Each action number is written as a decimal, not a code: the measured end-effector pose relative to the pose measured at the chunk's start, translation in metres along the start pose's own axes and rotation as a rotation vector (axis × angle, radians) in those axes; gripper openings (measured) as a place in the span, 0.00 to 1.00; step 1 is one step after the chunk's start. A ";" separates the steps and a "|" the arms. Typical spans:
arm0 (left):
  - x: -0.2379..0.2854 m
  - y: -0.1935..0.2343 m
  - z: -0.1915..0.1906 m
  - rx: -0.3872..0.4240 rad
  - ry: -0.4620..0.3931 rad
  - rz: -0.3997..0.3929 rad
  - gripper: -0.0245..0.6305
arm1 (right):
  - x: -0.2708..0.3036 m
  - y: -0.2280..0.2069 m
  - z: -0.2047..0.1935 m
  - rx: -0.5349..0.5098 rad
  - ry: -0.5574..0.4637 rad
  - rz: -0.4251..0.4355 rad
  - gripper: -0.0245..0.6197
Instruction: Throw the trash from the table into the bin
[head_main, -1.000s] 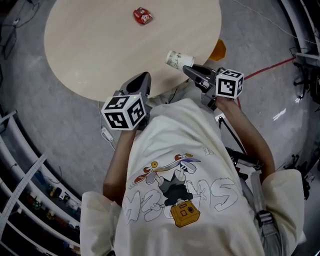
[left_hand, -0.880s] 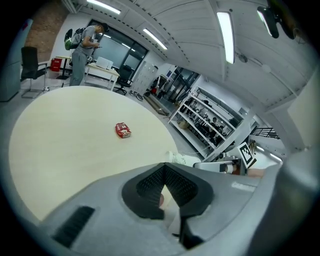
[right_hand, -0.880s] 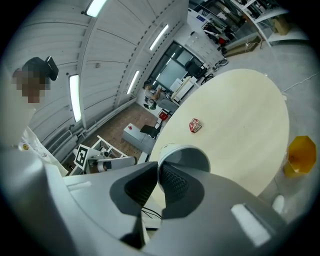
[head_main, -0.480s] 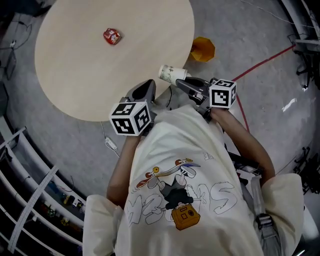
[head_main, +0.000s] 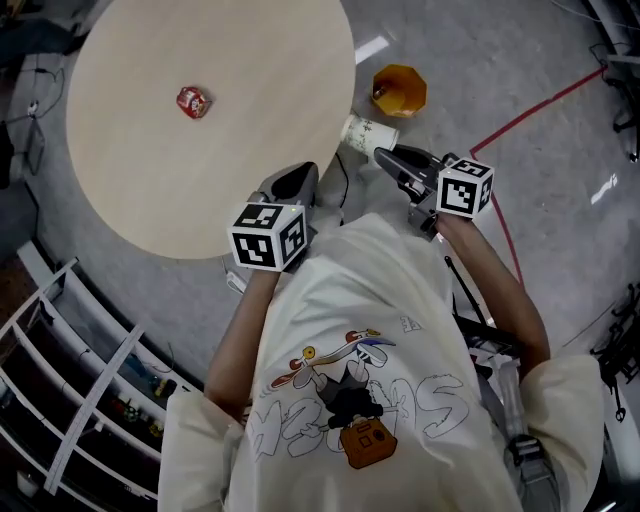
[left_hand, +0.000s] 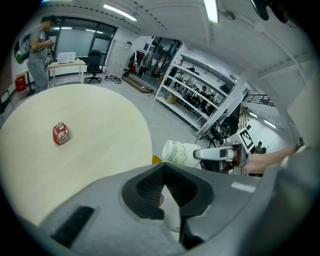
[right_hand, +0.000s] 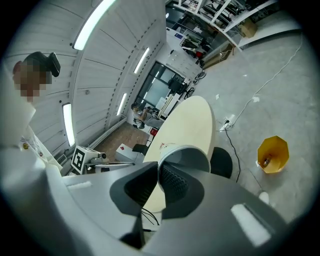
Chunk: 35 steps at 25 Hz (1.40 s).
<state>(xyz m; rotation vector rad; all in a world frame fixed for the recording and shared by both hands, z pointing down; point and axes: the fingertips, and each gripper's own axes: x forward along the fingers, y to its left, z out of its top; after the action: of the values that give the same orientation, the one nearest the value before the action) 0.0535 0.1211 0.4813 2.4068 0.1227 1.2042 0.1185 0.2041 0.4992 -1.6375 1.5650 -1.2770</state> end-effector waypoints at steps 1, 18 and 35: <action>0.007 -0.004 0.001 0.012 0.020 0.003 0.04 | -0.004 -0.009 0.002 0.012 -0.003 -0.006 0.08; 0.174 -0.061 0.021 -0.030 0.136 0.040 0.04 | -0.044 -0.236 0.009 0.016 0.149 -0.190 0.08; 0.334 -0.016 -0.050 0.047 0.299 -0.044 0.04 | -0.004 -0.456 -0.052 -0.065 0.297 -0.346 0.08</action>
<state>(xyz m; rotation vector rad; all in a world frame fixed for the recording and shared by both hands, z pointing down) 0.2225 0.2437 0.7475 2.2348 0.2959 1.5487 0.2787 0.3040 0.9178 -1.8878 1.5462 -1.7321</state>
